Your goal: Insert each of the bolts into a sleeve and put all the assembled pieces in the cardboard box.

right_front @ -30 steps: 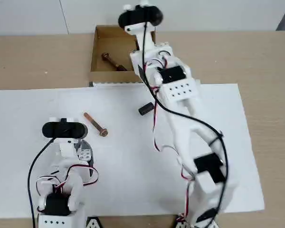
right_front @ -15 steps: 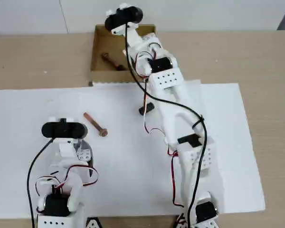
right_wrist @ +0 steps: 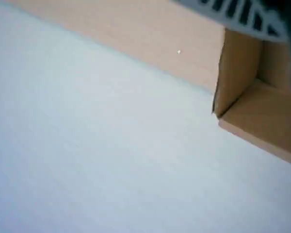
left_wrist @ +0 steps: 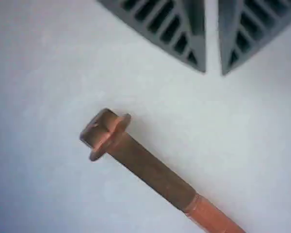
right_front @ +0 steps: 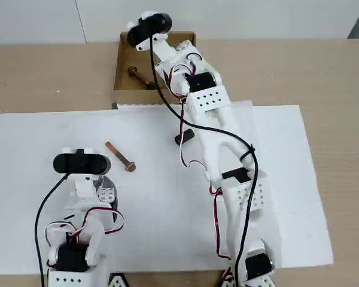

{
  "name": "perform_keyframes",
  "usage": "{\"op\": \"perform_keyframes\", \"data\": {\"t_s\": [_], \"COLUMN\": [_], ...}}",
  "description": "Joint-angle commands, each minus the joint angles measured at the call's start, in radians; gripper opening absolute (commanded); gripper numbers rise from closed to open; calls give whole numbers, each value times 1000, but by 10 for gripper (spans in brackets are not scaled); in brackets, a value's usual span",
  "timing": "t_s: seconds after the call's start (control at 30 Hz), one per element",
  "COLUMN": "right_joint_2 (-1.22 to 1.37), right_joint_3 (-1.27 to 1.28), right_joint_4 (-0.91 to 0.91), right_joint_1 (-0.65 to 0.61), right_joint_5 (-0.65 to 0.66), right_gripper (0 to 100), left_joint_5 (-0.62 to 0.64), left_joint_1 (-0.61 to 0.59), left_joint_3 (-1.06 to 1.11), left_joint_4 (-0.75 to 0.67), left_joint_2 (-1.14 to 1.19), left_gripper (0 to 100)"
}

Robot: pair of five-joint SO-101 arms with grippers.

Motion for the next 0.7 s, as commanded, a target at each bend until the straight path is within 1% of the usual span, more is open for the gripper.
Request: {"op": "perform_keyframes", "data": {"t_s": [0.0, 0.07, 0.13, 0.67], "right_joint_2": [-16, -16, -16, -27], "right_joint_3": [-75, -75, -75, -77], "right_joint_4": [-16, 5, 22, 24], "right_joint_1": [4, 4, 4, 2], "right_joint_5": [25, 25, 25, 21], "right_gripper": [62, 125, 163, 165], "left_joint_5": [-8, -8, -8, -8], "left_joint_1": [-3, -3, -3, -3], "left_joint_3": [-4, -4, -4, -4], "left_joint_4": [-23, -23, -23, -23], "left_joint_2": [-6, -6, -6, -6], "left_gripper": [6, 6, 6, 6]}}
